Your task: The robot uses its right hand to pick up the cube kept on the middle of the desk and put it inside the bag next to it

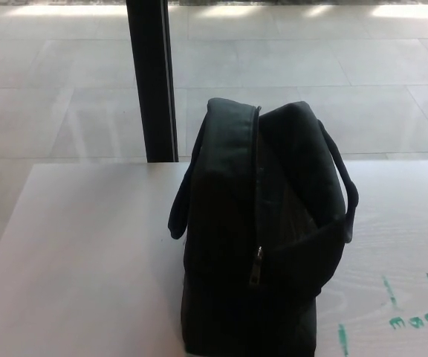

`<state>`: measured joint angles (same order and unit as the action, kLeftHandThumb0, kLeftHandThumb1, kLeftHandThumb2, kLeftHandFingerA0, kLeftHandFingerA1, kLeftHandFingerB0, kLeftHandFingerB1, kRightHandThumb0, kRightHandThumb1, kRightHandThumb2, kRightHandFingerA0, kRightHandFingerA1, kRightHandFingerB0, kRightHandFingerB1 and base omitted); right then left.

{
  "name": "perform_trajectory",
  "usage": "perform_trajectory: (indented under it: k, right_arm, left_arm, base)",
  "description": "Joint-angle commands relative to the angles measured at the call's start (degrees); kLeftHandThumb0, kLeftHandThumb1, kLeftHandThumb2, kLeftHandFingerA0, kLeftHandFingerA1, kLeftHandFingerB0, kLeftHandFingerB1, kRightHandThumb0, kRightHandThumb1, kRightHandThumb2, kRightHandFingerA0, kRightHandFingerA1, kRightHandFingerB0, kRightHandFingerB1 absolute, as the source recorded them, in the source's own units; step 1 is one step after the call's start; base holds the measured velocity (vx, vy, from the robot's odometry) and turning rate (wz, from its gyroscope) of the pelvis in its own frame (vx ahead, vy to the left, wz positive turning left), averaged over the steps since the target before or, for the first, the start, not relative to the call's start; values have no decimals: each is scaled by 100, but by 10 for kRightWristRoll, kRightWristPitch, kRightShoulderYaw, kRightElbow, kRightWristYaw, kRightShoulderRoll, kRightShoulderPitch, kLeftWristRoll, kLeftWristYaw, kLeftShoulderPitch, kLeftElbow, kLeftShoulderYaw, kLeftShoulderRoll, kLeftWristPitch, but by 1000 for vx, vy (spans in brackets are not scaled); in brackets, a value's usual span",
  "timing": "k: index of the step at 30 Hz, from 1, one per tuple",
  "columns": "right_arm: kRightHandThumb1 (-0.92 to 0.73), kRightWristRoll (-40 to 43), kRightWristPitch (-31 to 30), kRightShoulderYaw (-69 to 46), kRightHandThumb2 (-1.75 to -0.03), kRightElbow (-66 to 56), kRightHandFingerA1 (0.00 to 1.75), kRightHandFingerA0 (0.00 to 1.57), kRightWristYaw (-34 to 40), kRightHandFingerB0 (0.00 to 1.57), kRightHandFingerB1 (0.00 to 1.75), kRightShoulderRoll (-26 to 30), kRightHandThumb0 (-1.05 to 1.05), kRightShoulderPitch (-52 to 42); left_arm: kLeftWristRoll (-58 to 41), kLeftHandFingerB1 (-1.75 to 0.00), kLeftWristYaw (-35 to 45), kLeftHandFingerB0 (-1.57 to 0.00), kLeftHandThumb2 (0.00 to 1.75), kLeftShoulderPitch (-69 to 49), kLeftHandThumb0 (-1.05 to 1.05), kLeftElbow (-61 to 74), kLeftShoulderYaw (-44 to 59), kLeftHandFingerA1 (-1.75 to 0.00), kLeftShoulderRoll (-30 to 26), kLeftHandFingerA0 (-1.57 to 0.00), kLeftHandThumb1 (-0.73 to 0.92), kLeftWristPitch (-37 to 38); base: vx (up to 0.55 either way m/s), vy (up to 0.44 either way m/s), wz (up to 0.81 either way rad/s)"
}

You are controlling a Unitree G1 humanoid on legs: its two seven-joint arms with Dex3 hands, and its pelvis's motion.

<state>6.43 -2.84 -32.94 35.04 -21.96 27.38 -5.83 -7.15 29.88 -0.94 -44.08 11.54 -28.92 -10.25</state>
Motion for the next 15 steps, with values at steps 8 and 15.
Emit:
perform_trajectory:
  k: [8,15]
  right_arm:
    - [-70,18,-7,14,-62,-43,63,31,15,32,49,14,-78,-16]
    - [-68,21,21,18,-62,6,63,30,7,30,49,24,-82,-7]
  left_arm:
    - [4,-47,-10,-19,88,-4,-77,3,4,-55,-4,-28,52,7]
    - [0,-48,-8,-20,88,-20,-77,11,5,-57,-2,-29,52,16]
  base:
    - [0,0,0]
    - [0,0,0]
